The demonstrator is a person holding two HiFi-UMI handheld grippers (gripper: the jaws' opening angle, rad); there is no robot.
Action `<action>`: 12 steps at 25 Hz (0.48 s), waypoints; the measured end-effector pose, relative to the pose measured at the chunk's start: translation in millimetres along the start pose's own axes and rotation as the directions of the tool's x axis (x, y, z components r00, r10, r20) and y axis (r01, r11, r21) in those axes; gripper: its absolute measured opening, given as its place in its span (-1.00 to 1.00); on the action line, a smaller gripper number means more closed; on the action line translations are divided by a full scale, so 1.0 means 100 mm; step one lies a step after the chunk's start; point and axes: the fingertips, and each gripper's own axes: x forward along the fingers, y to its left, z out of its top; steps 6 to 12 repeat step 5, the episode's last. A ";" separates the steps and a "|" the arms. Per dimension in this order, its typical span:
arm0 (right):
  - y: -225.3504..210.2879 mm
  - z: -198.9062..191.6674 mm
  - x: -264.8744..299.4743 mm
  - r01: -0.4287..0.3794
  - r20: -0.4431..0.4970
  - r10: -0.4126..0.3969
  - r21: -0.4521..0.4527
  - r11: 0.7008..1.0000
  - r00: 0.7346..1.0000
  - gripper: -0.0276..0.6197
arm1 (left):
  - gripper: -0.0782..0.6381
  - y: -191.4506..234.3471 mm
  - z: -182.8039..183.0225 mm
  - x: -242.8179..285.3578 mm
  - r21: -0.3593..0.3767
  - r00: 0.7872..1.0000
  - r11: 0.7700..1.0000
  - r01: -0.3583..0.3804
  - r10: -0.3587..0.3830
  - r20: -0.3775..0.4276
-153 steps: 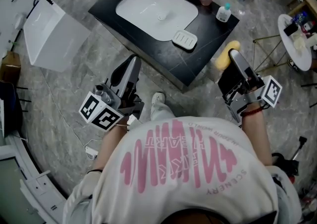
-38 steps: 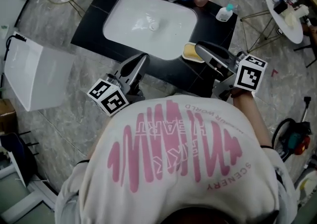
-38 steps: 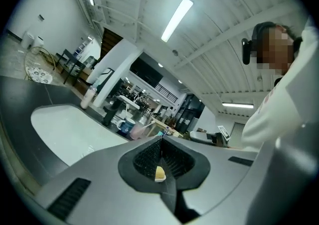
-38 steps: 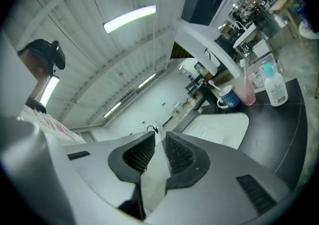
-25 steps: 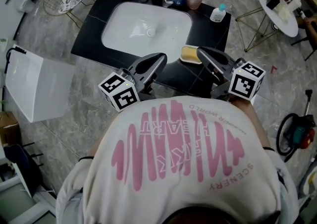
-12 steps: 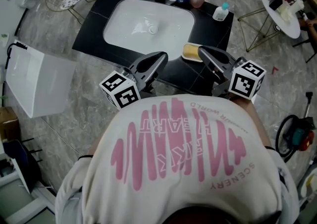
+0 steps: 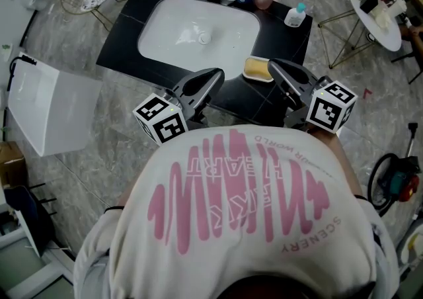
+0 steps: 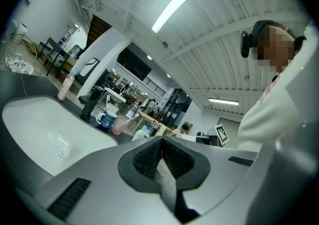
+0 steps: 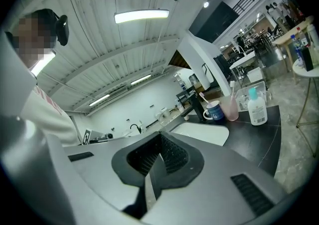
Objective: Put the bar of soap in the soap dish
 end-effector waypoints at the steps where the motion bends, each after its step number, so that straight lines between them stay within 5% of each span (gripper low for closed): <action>1: -0.01 0.00 0.00 0.002 0.001 -0.002 0.001 1.000 1.000 -0.86 | -0.76 0.00 0.00 0.01 0.000 1.000 1.000 0.001 -0.001 -0.001; 12: -0.04 -0.01 0.00 0.008 -0.005 -0.008 0.001 1.000 1.000 -0.86 | -0.76 0.02 0.01 0.02 0.001 1.000 1.000 0.000 0.000 -0.003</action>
